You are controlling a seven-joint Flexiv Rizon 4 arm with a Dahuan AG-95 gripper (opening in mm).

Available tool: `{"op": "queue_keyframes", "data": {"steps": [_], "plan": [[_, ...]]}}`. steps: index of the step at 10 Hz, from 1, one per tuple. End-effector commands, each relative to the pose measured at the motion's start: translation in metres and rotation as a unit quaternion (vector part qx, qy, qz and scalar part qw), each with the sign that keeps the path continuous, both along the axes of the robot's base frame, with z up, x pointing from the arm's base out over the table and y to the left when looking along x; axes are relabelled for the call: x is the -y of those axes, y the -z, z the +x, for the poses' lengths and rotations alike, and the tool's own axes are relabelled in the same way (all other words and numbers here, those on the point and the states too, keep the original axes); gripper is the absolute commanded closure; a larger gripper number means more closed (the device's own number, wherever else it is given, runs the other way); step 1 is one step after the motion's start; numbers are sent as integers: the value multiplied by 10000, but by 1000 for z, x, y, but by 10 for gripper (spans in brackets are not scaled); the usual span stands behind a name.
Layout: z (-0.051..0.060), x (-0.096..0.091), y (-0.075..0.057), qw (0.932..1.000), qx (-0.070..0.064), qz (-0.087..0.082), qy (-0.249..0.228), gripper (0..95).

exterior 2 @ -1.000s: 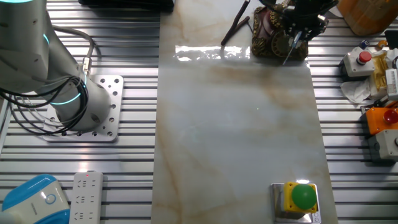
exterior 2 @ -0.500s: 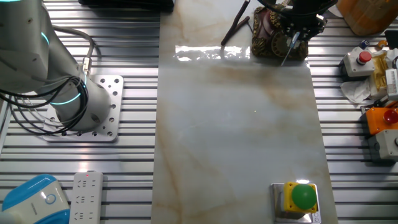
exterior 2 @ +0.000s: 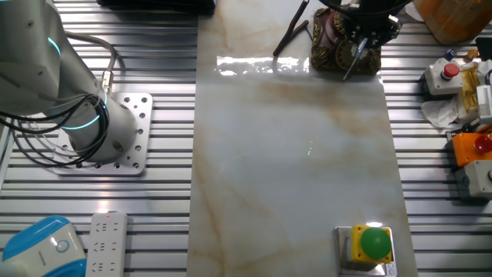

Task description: Dial a number on an old rotary phone

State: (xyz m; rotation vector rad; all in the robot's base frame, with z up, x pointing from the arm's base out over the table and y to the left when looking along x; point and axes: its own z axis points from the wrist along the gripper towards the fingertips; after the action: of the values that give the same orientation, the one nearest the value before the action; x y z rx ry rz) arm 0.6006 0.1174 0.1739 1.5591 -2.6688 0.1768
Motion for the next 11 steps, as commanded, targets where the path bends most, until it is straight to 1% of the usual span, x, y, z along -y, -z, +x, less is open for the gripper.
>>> {"op": "queue_keyframes", "data": {"steps": [1, 3, 4, 5, 7, 8, 10, 11], "plan": [[-5, 3, -2, 10000, 9, 17, 1, 950], [-6, 4, -2, 10000, -10, 6, 19, 950], [-6, 4, -2, 10000, 16, 84, 42, 950], [-6, 5, -1, 9996, 43, 236, 132, 950], [-8, 7, 1, 9985, 51, 463, 275, 950], [-9, 9, 3, 9977, 73, 602, 313, 950], [-11, 13, 4, 9967, 60, 757, 300, 950], [-14, 17, 6, 9964, 51, 800, 285, 950]]}}
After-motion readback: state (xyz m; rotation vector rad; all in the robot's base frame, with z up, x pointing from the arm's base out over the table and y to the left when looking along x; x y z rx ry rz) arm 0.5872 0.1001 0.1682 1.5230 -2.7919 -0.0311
